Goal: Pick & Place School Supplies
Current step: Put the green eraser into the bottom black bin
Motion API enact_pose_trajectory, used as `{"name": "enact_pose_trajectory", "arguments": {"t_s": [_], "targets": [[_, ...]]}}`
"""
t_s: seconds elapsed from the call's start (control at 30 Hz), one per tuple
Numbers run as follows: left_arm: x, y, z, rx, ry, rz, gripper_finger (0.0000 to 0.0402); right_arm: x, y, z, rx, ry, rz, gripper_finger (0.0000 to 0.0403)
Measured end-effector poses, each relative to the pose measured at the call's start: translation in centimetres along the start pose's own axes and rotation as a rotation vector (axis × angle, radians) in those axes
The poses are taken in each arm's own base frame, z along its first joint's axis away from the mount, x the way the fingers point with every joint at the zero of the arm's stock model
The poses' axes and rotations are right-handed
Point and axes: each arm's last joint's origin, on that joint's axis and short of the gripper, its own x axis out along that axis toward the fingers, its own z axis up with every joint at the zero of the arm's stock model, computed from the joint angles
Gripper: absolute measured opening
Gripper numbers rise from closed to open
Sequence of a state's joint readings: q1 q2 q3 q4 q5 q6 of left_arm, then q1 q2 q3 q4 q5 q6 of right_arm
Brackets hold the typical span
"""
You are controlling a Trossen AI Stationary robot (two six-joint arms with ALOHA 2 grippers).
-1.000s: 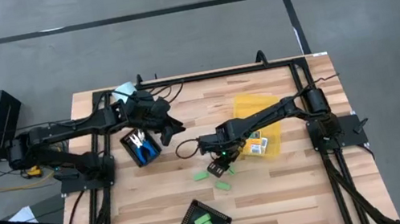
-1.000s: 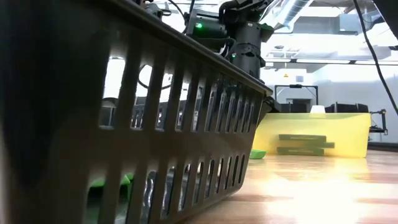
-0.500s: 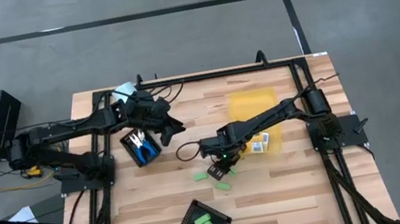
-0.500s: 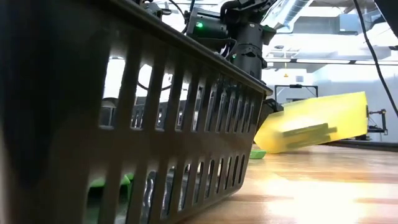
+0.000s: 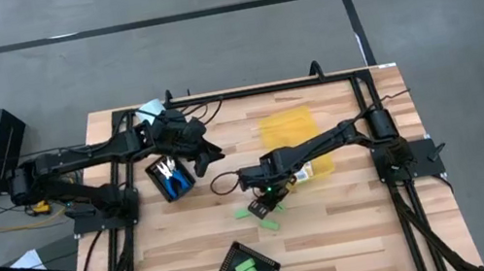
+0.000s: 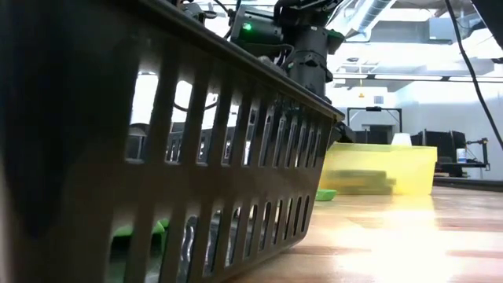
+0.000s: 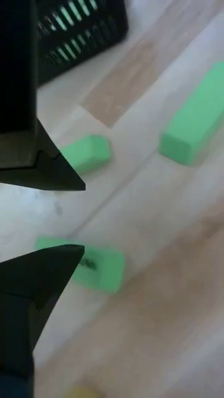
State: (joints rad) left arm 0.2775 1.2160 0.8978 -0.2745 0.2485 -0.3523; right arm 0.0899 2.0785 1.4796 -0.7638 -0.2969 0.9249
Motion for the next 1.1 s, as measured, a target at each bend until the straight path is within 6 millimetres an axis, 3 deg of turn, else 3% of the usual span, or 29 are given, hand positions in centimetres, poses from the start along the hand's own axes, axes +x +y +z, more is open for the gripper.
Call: {"name": "enact_pose_trajectory", "arguments": {"t_s": [0.17,0.3,0.4,0.5,0.63,0.83,1.1], "targets": [[0.0,0.0,0.0,0.002,-0.002,-0.001,0.0131,-0.3,0.7,-0.9,-0.002,0.038,0.027,0.0147],[0.0,0.0,0.1,0.011,-0.009,-0.003,0.0131,-3.6,1.8,-1.1,-0.029,-0.072,0.049,0.0148],[0.0,0.0,0.1,0.011,-0.013,-0.005,0.0131,-6.6,1.5,-1.0,-0.004,-0.177,0.045,0.0148],[0.0,-0.1,0.2,0.006,-0.020,-0.006,0.0131,-8.1,0.6,-1.9,0.053,-0.197,-0.044,0.0149],[0.0,-0.1,0.3,0.008,-0.028,-0.010,0.0131,-6.6,0.6,-5.2,0.119,-0.131,-0.118,0.0151],[0.0,-0.1,0.3,0.013,-0.034,-0.012,0.0131,-2.6,3.5,-9.1,0.245,-0.082,0.078,0.0152],[0.0,-0.1,0.2,0.022,-0.022,-0.019,0.0131,1.3,3.4,-8.7,0.425,-0.100,0.037,0.0148]]}}
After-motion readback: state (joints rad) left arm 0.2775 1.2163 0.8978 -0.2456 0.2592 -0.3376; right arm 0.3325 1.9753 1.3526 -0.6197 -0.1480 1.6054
